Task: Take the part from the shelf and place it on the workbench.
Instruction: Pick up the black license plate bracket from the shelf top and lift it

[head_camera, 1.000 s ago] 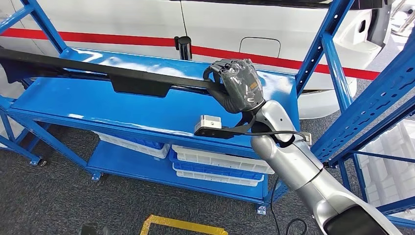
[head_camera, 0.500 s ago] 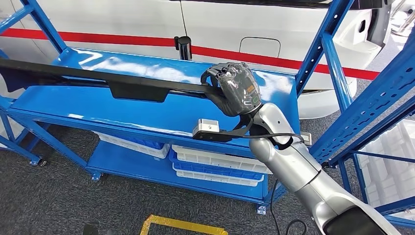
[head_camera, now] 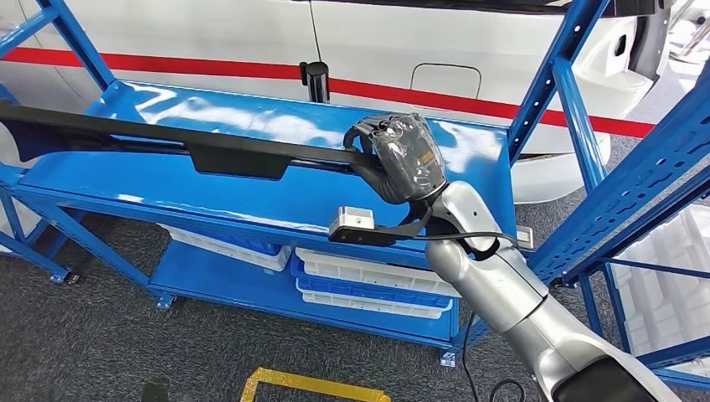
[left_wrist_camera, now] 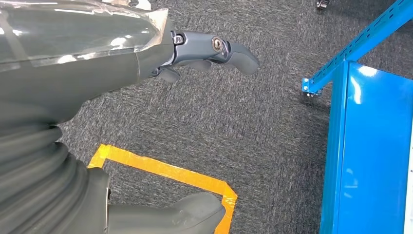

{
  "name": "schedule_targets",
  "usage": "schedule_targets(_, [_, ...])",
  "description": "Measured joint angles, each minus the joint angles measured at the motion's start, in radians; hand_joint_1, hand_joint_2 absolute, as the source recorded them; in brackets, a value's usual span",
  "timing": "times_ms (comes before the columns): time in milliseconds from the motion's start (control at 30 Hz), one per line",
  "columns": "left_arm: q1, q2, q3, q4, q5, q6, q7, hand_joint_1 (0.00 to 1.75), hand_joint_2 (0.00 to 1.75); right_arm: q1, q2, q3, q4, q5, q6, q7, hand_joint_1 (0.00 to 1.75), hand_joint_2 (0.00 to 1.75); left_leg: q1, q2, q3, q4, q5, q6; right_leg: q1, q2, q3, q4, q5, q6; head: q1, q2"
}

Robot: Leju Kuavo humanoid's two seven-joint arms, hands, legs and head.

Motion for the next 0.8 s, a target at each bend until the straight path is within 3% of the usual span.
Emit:
schedule_targets(67, [-0.001,0.0,-0.001,0.0,-0.002,0.0,0.0,0.0,1.75,0.0,0.0,-0.001,0.0,0.0,0.0,0.0,1.62,1.75,0.003,0.002,0.003,-0.006,0.007,0.008,0.001,0.0,-0.001,0.001,0.0,0.006,0.0,0.0])
schedule_targets(133, [-0.003,0.0,-0.004,0.0,-0.005,0.0,0.0,0.0,1.75,0.001,-0.001,-0.002,-0.001,0.001,-0.001,0.001,1.62,1.75,0.009,0.006,0.008,-0.019,0.017,0.016,0.003,-0.003,-0.019,0.039,-0.027,0.007,0.001,0.0])
schedule_targets(233, [-0.004,-0.001,-0.008,0.001,-0.006,0.001,0.0,0.0,1.75,0.006,-0.004,-0.003,-0.001,0.001,-0.001,0.001,1.62,1.75,0.012,0.011,0.007,-0.023,0.022,0.02,-0.003,-0.007,-0.099,0.228,-0.118,0.004,0.003,0.0])
schedule_targets(267, [-0.004,-0.001,-0.009,0.001,-0.006,0.0,0.0,0.0,1.75,0.01,-0.005,-0.003,0.0,0.002,-0.001,0.001,1.62,1.75,0.012,0.013,0.005,-0.023,0.022,0.019,-0.006,-0.007,-0.12,0.28,-0.134,0.008,0.003,0.0])
schedule_targets(300, [-0.004,-0.001,-0.011,0.002,-0.006,0.0,0.0,0.0,1.75,0.014,-0.006,-0.002,0.0,0.003,-0.001,0.001,1.62,1.75,0.013,0.014,0.004,-0.023,0.023,0.017,-0.01,-0.008,-0.123,0.295,-0.134,0.015,0.003,0.0])
schedule_targets(333, [-0.004,-0.001,-0.012,0.003,-0.006,0.0,0.0,0.0,1.75,0.016,-0.007,-0.002,0.0,0.004,-0.001,0.001,1.62,1.75,0.014,0.014,0.003,-0.022,0.025,0.015,-0.013,-0.008,-0.104,0.267,-0.118,0.025,0.003,0.0])
schedule_targets(400, [-0.004,-0.001,-0.014,0.004,-0.006,0.001,0.001,0.0,1.75,0.016,-0.008,-0.003,0.0,0.005,-0.001,0.002,1.62,1.75,0.016,0.013,0.001,-0.02,0.026,0.007,-0.022,-0.009,-0.021,0.12,-0.07,0.042,0.004,0.0])
schedule_targets(467, [-0.006,0.0,-0.014,0.005,-0.006,0.001,0.001,0.0,1.75,0.016,-0.008,-0.003,0.0,0.005,-0.001,0.002,1.62,1.75,0.016,0.01,-0.003,-0.017,0.029,-0.007,-0.021,-0.004,0.038,0.019,-0.039,0.04,0.003,0.0])
schedule_targets(533, [-0.006,0.0,-0.014,0.005,-0.006,0.001,0.002,0.0,1.75,0.016,-0.008,-0.004,-0.001,0.006,-0.001,0.003,1.62,1.75,0.015,0.006,-0.009,-0.015,0.034,-0.021,-0.014,0.0,0.039,0.012,-0.033,0.028,0.002,0.0])
schedule_targets(600, [-0.005,0.0,-0.014,0.006,-0.005,0.001,0.002,0.0,1.75,0.016,-0.006,-0.005,-0.001,0.006,-0.001,0.004,1.62,1.75,0.019,0.01,-0.018,-0.005,0.027,-0.031,-0.022,-0.004,0.031,0.008,-0.028,0.012,0.002,0.0])
schedule_targets(667, [-0.005,0.0,-0.014,0.007,-0.005,0.001,0.003,0.0,1.75,0.015,-0.004,-0.005,-0.001,0.007,-0.001,0.004,1.62,1.75,0.023,0.031,-0.048,0.063,-0.029,-0.039,-0.026,-0.01,0.024,0.006,-0.018,-0.007,0.0,0.0])
schedule_targets(733, [-0.005,0.0,-0.014,0.007,-0.005,0.001,0.003,0.0,1.75,0.016,-0.003,-0.004,-0.001,0.007,0.0,0.004,1.62,1.75,0.023,0.048,-0.099,0.198,-0.111,-0.047,-0.02,-0.018,0.013,0.007,-0.011,-0.019,-0.002,0.0])
schedule_targets(767, [-0.005,0.0,-0.014,0.007,-0.005,0.001,0.003,0.0,1.75,0.017,-0.003,-0.004,-0.001,0.007,0.0,0.004,1.62,1.75,0.024,0.05,-0.119,0.253,-0.135,-0.05,-0.018,-0.021,0.008,0.007,-0.008,-0.021,-0.002,0.0])
schedule_targets(800, [-0.005,0.0,-0.014,0.007,-0.004,0.001,0.003,0.0,1.75,0.019,-0.003,-0.004,-0.001,0.007,0.0,0.004,1.62,1.75,0.024,0.051,-0.123,0.28,-0.141,-0.052,-0.017,-0.024,0.003,0.008,-0.005,-0.022,-0.002,0.0])
